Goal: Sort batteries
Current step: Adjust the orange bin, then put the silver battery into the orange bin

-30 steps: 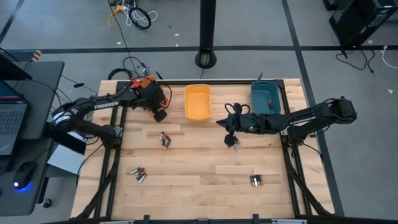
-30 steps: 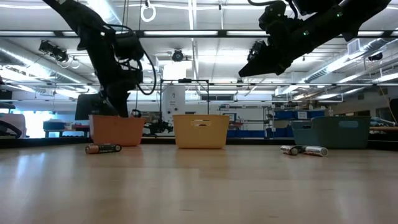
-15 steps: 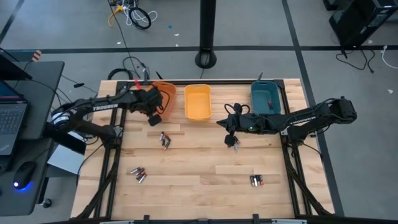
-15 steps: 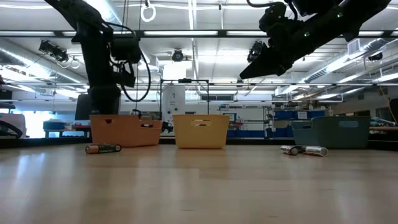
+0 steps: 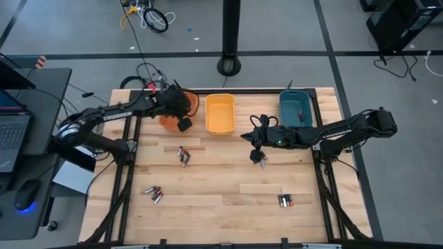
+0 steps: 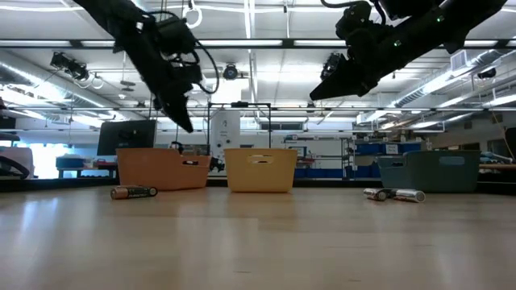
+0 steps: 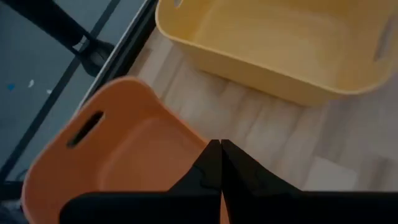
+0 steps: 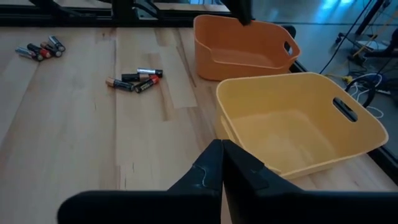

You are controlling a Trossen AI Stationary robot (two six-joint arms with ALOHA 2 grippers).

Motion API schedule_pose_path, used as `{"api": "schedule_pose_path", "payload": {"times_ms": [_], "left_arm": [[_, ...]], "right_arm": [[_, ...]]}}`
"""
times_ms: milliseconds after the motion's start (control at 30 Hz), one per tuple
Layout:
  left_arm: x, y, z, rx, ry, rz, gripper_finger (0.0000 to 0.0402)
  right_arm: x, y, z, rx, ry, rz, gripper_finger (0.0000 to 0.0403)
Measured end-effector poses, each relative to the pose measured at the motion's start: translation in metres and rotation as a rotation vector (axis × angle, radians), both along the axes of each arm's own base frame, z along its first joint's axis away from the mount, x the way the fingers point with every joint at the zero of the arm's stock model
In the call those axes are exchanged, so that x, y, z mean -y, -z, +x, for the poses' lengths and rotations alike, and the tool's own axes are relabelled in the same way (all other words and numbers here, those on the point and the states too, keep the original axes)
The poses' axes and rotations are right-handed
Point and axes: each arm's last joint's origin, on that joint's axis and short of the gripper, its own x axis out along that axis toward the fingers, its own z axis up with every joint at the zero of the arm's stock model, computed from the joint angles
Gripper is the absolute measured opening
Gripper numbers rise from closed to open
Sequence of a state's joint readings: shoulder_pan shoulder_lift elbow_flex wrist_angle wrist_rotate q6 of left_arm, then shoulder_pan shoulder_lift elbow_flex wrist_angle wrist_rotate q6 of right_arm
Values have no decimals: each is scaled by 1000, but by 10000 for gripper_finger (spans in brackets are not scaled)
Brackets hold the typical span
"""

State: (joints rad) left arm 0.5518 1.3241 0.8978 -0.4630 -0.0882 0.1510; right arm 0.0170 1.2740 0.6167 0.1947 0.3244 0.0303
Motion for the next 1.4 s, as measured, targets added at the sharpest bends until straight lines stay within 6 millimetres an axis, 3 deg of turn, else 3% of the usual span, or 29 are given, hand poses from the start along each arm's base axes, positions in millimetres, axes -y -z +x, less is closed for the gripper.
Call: {"api": "schedule_pose_path", "payload": {"times_ms": [367, 500, 800, 1067, 1267, 1400], "left_arm": [[-46, 37, 36, -142, 21, -70, 4], [-52, 49, 38, -178, 12, -92, 4], [-57, 54, 36, -246, -26, -39, 5], [-54, 45, 31, -250, -34, -22, 5], [-45, 14, 24, -171, -36, 36, 5], [-25, -6, 19, -123, 23, 32, 5]], "right_arm": [[0, 1, 0, -12, -5, -9, 16], [0, 2, -1, -31, -7, -13, 17], [0, 3, -1, -34, -4, -7, 19], [0, 3, -1, -34, -4, -7, 19], [0, 3, -1, -34, -4, -7, 21], [0, 3, -1, -34, -4, -7, 15]]}}
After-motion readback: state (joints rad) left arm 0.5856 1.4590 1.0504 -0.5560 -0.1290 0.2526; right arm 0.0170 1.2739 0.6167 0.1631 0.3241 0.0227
